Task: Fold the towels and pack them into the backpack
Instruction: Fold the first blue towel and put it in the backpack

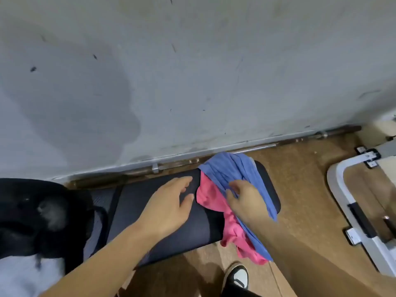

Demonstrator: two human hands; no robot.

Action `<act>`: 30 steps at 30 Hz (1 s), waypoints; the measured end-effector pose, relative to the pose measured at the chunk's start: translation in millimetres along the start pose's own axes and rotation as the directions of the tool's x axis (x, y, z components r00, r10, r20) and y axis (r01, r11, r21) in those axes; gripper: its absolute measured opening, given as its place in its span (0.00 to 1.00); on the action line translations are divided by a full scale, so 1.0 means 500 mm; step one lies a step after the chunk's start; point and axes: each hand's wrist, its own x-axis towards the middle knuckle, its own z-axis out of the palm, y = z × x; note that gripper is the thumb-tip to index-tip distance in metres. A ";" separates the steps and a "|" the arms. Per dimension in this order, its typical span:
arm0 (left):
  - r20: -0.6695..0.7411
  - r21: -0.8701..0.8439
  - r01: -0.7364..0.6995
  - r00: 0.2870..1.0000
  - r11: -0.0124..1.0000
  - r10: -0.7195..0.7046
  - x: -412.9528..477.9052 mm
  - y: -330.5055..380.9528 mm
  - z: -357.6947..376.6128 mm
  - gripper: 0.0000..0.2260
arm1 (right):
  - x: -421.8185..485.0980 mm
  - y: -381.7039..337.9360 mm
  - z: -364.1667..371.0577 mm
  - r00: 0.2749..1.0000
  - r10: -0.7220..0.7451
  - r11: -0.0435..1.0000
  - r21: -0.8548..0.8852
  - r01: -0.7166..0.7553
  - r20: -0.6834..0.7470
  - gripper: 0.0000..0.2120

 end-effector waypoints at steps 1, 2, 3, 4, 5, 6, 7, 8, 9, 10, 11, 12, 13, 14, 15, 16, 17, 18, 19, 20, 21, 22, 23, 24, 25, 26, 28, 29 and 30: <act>-0.018 -0.023 -0.026 1.000 0.999 0.025 0.018 -0.025 0.031 0.22 | 0.021 0.027 0.031 0.999 -0.039 0.999 -0.037 0.038 -0.028 0.07; -0.025 -0.043 -0.042 0.999 0.998 0.041 0.032 -0.049 0.060 0.21 | 0.034 0.047 0.056 0.997 -0.056 0.993 -0.107 0.051 -0.046 0.07; -0.043 -0.060 -0.082 0.996 0.995 0.079 0.048 -0.075 0.090 0.21 | 0.055 0.078 0.086 0.993 -0.091 0.986 -0.150 0.079 -0.073 0.08; -0.052 -0.064 -0.111 0.993 0.992 0.107 0.060 -0.099 0.112 0.20 | 0.068 0.094 0.106 0.989 -0.106 0.975 -0.207 0.083 -0.101 0.09; -0.072 -0.080 -0.142 0.988 0.987 0.136 0.067 -0.125 0.138 0.20 | 0.080 0.120 0.134 0.976 -0.171 0.958 -0.254 0.134 -0.132 0.09; -0.089 -0.092 -0.159 0.985 0.983 0.151 0.068 -0.145 0.158 0.20 | 0.079 0.133 0.152 0.962 -0.221 0.936 -0.311 0.164 -0.160 0.08; -0.108 -0.099 -0.181 0.980 0.979 0.170 0.071 -0.166 0.174 0.19 | 0.081 0.148 0.168 0.939 -0.278 0.917 -0.348 0.197 -0.200 0.07; -0.122 -0.102 -0.188 0.977 0.977 0.175 0.071 -0.182 0.184 0.20 | 0.076 0.146 0.171 0.929 -0.285 0.915 -0.356 0.190 -0.236 0.07; -0.136 -0.105 -0.193 0.975 0.976 0.178 0.068 -0.193 0.190 0.20 | 0.077 0.146 0.175 0.916 -0.298 0.917 -0.347 0.197 -0.269 0.07; -0.148 -0.105 -0.187 0.974 0.977 0.170 0.060 -0.198 0.190 0.20 | 0.071 0.135 0.170 0.907 -0.285 0.929 -0.323 0.182 -0.308 0.08; -0.157 -0.103 -0.188 0.973 0.977 0.171 0.049 -0.201 0.187 0.20 | 0.066 0.123 0.165 0.889 -0.290 0.938 -0.290 0.190 -0.355 0.08; -0.169 -0.096 -0.198 0.969 0.975 0.180 0.032 -0.200 0.182 0.20 | 0.052 0.103 0.153 0.870 -0.293 0.944 -0.265 0.197 -0.396 0.09; -0.188 -0.084 -0.203 0.965 0.976 0.184 0.009 -0.192 0.172 0.20 | 0.035 0.083 0.137 0.846 -0.316 0.941 -0.255 0.223 -0.429 0.09; -0.216 -0.078 -0.210 0.958 0.974 0.190 -0.015 -0.182 0.159 0.20 | 0.010 0.056 0.118 0.831 -0.340 0.935 -0.250 0.250 -0.440 0.09; -0.239 -0.081 -0.209 0.953 0.975 0.184 -0.037 -0.167 0.143 0.20 | -0.010 0.030 0.097 0.815 -0.375 0.922 -0.264 0.281 -0.442 0.08; -0.252 -0.098 -0.203 0.952 0.974 0.173 -0.058 -0.147 0.126 0.20 | -0.036 0.003 0.072 0.801 -0.412 0.907 -0.283 0.312 -0.435 0.08; -0.253 -0.104 -0.200 0.953 0.974 0.169 -0.080 -0.123 0.107 0.20 | -0.064 -0.025 0.048 0.762 -0.478 0.875 -0.308 0.373 -0.437 0.08; -0.266 -0.101 -0.211 0.947 0.972 0.178 -0.102 -0.100 0.087 0.21 | -0.094 -0.056 0.026 0.711 -0.558 0.828 -0.339 0.447 -0.427 0.09; -0.295 -0.080 -0.231 0.935 0.970 0.198 -0.118 -0.080 0.069 0.23 | -0.120 -0.085 0.008 0.654 -0.637 0.769 -0.381 0.513 -0.407 0.10; -0.323 -0.054 -0.257 0.919 0.965 0.227 -0.129 -0.064 0.053 0.25 | -0.144 -0.114 -0.008 0.603 -0.697 0.716 -0.424 0.555 -0.388 0.11; -0.345 -0.026 -0.265 0.907 0.964 0.240 -0.143 -0.045 0.039 0.27 | -0.166 -0.142 -0.022 0.547 -0.746 0.666 -0.455 0.591 -0.381 0.12; -0.355 -0.001 -0.263 0.902 0.965 0.246 -0.158 -0.030 0.027 0.28 | -0.190 -0.169 -0.036 0.511 -0.771 0.637 -0.457 0.620 -0.381 0.14; -0.344 0.011 -0.259 0.906 0.966 0.247 -0.173 -0.020 0.021 0.26 | -0.213 -0.191 -0.046 0.479 -0.787 0.616 -0.441 0.653 -0.389 0.17; -0.341 0.028 -0.261 0.905 0.965 0.254 -0.191 -0.013 0.014 0.20 | -0.238 -0.209 -0.056 0.448 -0.800 0.595 -0.424 0.683 -0.400 0.18; -0.353 0.051 -0.255 0.900 0.966 0.257 -0.205 -0.012 0.010 0.11 | -0.250 -0.220 -0.061 0.414 -0.813 0.571 -0.421 0.705 -0.409 0.19; -0.374 0.059 -0.256 0.891 0.965 0.259 -0.216 -0.017 0.007 0.05 | -0.259 -0.226 -0.062 0.393 -0.823 0.553 -0.419 0.720 -0.410 0.18; -0.435 0.064 -0.246 0.865 0.967 0.249 -0.243 -0.042 -0.004 0.10 | -0.278 -0.232 -0.063 0.373 -0.826 0.539 -0.400 0.741 -0.422 0.15; -0.449 0.062 -0.233 0.862 0.971 0.235 -0.257 -0.058 -0.012 0.09 | -0.280 -0.228 -0.060 0.384 -0.816 0.552 -0.383 0.741 -0.432 0.14; -0.455 0.064 -0.218 0.862 0.974 0.223 -0.272 -0.081 -0.020 0.07 | -0.273 -0.222 -0.052 0.419 -0.794 0.583 -0.355 0.731 -0.441 0.13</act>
